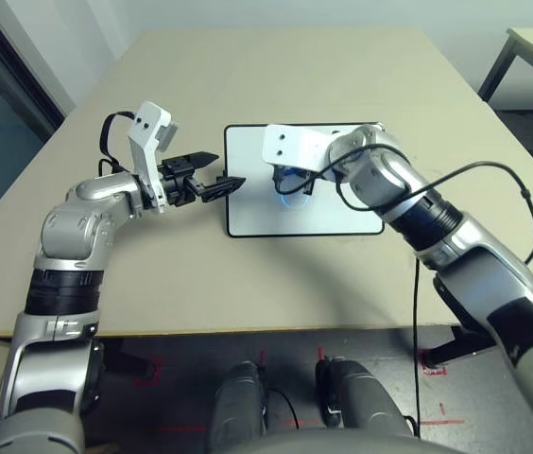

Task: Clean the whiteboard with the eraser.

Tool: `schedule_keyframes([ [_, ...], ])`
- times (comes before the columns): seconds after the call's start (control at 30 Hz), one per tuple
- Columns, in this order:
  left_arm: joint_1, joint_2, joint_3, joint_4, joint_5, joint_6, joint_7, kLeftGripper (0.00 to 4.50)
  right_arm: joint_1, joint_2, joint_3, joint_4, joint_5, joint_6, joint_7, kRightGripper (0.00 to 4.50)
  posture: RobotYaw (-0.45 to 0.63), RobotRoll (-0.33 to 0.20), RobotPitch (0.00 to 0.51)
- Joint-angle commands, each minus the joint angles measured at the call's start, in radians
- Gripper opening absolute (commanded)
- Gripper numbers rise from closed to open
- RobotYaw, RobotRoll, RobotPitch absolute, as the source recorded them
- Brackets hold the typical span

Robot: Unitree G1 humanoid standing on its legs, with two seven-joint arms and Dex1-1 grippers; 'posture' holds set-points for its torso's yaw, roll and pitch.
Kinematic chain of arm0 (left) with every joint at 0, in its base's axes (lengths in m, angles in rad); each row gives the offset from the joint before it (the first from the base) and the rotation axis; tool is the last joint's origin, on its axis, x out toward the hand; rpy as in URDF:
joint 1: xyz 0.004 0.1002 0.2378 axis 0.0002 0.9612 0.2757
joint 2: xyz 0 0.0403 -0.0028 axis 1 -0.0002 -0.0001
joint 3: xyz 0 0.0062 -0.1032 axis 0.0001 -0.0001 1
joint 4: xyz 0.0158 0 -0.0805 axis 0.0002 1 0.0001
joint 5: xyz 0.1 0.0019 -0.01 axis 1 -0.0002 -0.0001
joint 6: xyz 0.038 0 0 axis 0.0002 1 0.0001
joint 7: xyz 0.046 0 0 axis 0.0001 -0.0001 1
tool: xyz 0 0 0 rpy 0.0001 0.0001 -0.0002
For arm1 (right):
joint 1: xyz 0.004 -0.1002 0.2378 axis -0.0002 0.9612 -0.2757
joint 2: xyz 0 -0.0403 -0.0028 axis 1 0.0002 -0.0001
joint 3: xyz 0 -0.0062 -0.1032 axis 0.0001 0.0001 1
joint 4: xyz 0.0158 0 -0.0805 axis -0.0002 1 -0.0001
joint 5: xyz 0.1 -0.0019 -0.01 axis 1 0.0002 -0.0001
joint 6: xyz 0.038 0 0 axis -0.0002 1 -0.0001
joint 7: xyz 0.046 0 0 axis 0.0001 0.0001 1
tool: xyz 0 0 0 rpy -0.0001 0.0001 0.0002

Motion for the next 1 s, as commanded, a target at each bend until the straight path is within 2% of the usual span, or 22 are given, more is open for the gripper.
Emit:
schedule_keyframes([
  [0.03, 0.022, -0.004, 0.003, -0.014, -0.011, 0.009, 0.006, 4.50, 0.065, -0.014, 0.038, -0.095, -0.014, 0.030, 0.058, 0.57, -0.02, 0.000, 0.108],
  [0.2, 0.024, -0.001, 0.008, -0.004, -0.010, 0.003, 0.005, 4.50, 0.164, -0.072, 0.096, -0.268, -0.041, 0.094, 0.135, 0.57, -0.02, 0.000, 0.108],
  [0.3, 0.023, -0.002, 0.008, 0.000, -0.010, 0.000, 0.005, 4.50, 0.135, -0.050, 0.072, -0.221, -0.043, 0.078, 0.112, 0.57, -0.02, 0.000, 0.108],
  [0.47, 0.021, -0.002, 0.006, 0.007, -0.008, -0.004, 0.000, 4.50, -0.019, 0.047, -0.038, 0.025, -0.019, -0.021, -0.012, 0.57, -0.03, 0.000, 0.109],
  [0.57, 0.022, -0.002, 0.006, 0.006, -0.009, -0.003, 0.001, 4.50, -0.049, 0.074, -0.057, 0.081, -0.015, -0.048, -0.025, 0.57, -0.02, 0.000, 0.111],
  [0.67, 0.026, -0.002, 0.008, -0.001, -0.012, 0.001, 0.002, 4.50, -0.017, 0.077, -0.043, 0.036, -0.020, -0.027, 0.010, 0.57, -0.02, 0.000, 0.114],
  [0.83, 0.037, 0.000, 0.014, -0.010, -0.014, 0.004, 0.006, 4.50, 0.113, 0.050, 0.013, -0.166, -0.029, 0.065, 0.090, 0.57, -0.02, 0.000, 0.117],
  [0.9, 0.038, 0.001, 0.015, -0.012, -0.015, 0.006, 0.007, 4.50, 0.120, 0.055, 0.007, -0.174, -0.031, 0.069, 0.087, 0.57, -0.01, 0.000, 0.119],
  [1.0, 0.037, 0.002, 0.014, -0.013, -0.016, 0.007, 0.007, 4.50, 0.069, 0.092, -0.051, -0.091, -0.017, 0.023, 0.025, 0.57, -0.02, 0.000, 0.121],
])
